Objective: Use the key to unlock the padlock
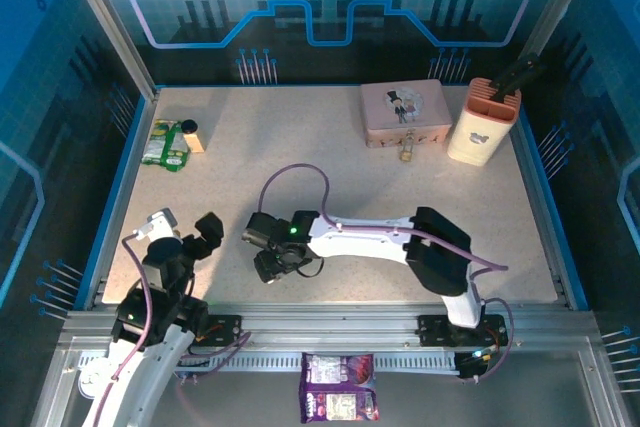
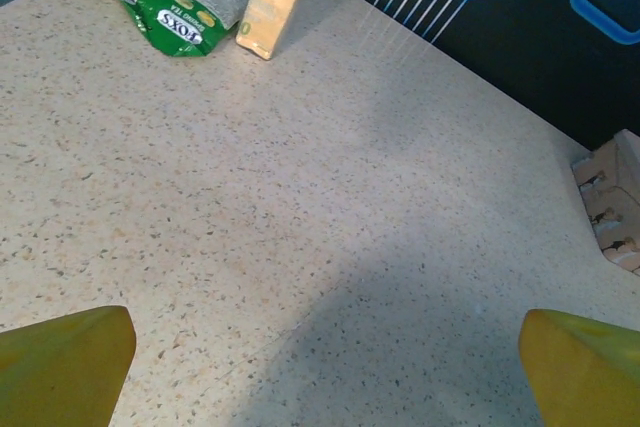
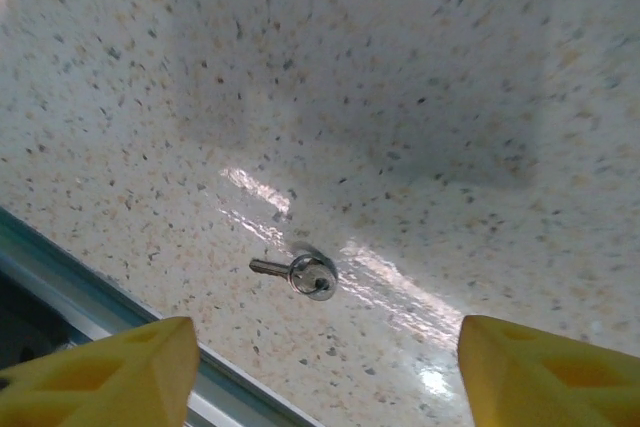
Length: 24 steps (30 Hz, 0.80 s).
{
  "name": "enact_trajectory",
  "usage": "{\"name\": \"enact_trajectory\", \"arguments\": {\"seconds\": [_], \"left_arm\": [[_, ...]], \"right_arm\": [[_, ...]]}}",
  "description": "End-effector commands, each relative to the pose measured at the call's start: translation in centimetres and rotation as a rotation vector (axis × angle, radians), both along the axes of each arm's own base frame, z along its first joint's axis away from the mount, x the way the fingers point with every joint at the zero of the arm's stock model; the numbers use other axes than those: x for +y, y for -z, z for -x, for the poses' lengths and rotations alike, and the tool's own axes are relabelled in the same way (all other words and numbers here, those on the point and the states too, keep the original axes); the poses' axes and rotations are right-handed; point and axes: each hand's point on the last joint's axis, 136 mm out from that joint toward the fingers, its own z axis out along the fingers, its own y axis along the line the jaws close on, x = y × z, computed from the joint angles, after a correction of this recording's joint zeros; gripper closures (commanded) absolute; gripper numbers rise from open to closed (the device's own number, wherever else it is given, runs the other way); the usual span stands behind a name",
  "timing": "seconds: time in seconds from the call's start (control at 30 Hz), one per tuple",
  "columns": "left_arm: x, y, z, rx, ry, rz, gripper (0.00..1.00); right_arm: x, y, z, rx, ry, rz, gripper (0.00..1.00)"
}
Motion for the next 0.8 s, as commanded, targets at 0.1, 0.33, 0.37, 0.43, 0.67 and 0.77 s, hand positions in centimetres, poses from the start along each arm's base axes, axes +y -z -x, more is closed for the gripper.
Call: {"name": "enact_trajectory", "arguments": {"seconds": [0.1,0.33,0.37,0.43,0.67,0.77], "left_arm": [[0.8,0.2,0.7,-0.01,-0.05,0.016,0.01],[1.0,0.4,0.9,-0.009,-0.066,0.029,0.01],[1.0,0.3,0.9,-0.01,-0.066,0.031,0.01],[1.0,0.4,0.9,-0.007,-0.067,0.032,0.01],[1.0,0.6,0.9,-0.004,-0.068,0.035,0.01],[1.0,0.5,1.0,-0.005,-0.069,0.036,0.01]], "right_arm": [[0.0,1.9,1.4,0.093,0.026,0.09,0.4],[0.5,3.3,1.3,0.114,0.04,0.136,0.49],[0.5,3.4,1.3,0.115,0.041,0.14,0.5],[0.5,3.6,1.2,0.115,0.045,0.147,0.52],[0.6,4.2,1.3,0.124,0.046,0.163,0.59],[0.7,4.5,1.4,0.132,0.042,0.168,0.61]]}}
